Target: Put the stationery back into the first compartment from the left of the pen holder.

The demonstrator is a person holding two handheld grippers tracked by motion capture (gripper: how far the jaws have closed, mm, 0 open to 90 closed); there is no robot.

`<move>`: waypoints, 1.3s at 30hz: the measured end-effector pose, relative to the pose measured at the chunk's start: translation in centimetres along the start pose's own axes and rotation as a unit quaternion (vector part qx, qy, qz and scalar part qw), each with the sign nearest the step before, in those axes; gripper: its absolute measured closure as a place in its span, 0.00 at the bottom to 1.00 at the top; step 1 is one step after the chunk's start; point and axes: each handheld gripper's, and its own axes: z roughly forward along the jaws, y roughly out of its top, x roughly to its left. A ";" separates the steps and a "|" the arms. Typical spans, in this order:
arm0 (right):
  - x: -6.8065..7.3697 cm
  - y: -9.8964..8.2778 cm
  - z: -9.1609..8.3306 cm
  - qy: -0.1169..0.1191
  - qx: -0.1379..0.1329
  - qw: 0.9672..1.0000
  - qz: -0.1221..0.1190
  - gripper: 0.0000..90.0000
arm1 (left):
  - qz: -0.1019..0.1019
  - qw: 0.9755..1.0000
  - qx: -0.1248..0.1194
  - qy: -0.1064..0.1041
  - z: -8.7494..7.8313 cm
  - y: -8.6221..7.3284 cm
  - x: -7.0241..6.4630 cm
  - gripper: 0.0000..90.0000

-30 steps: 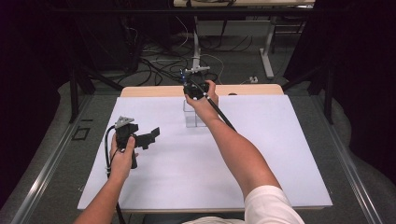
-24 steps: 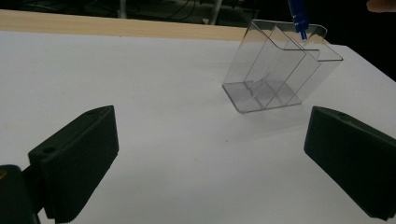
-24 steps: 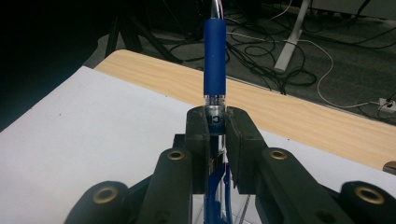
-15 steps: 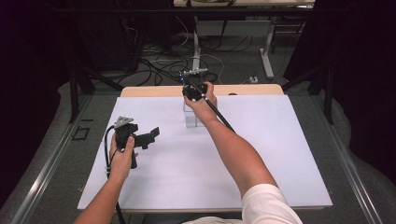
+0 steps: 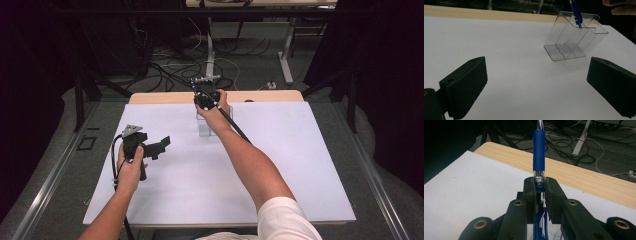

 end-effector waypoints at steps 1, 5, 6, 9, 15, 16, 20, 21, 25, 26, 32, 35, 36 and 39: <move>0.0 0.0 0.0 -0.001 0.000 1.000 -0.001 0.89 | 0.000 1.000 0.000 0.000 0.0 0.0 0.0 0.03; 0.0 -0.1 0.2 0.000 -0.001 1.000 -0.004 0.89 | -0.001 1.000 0.000 0.000 0.0 0.0 0.0 0.03; 0.0 -0.2 0.2 0.000 -0.001 1.000 -0.004 0.89 | -0.001 1.000 0.000 0.000 0.0 0.0 0.0 0.03; 0.1 -0.2 0.2 0.000 -0.002 1.000 -0.004 0.89 | -0.001 1.000 -0.001 0.000 0.0 0.0 0.0 0.03; 0.2 -0.4 0.3 0.000 0.001 1.000 -0.002 0.89 | -0.001 1.000 0.000 0.000 0.0 0.0 0.0 0.03; 0.2 -0.5 0.4 0.000 -0.001 1.000 -0.004 0.89 | -0.001 1.000 0.000 0.000 0.0 0.0 0.0 0.03; 0.1 -0.8 0.5 0.002 0.002 1.000 -0.002 0.89 | 0.000 1.000 0.001 0.000 0.0 0.0 0.0 0.03; 0.1 -0.9 0.5 0.001 0.001 1.000 -0.003 0.89 | -0.001 1.000 0.001 0.000 0.0 0.0 0.0 0.03; -0.1 -1.3 0.5 0.001 0.003 1.000 -0.001 0.88 | 0.000 1.000 0.000 0.001 0.1 0.0 0.0 0.03; -0.2 -1.4 0.5 0.002 0.003 1.000 0.000 0.88 | 0.000 1.000 0.000 0.001 0.1 0.0 0.0 0.03; -0.2 -1.6 0.4 0.003 0.002 1.000 -0.001 0.88 | 0.000 1.000 0.002 0.002 0.1 -0.1 0.0 0.03; -0.3 -1.7 0.2 0.007 0.000 1.000 0.000 0.80 | 0.001 1.000 0.004 0.001 0.1 -0.1 0.0 0.03; -0.3 -1.7 0.1 0.009 -0.001 1.000 0.001 0.77 | 0.002 1.000 0.005 0.001 0.1 -0.1 0.0 0.03; -0.5 -1.6 -0.2 0.016 -0.001 1.000 0.004 0.67 | 0.002 1.000 0.005 0.003 0.2 -0.1 -0.1 0.03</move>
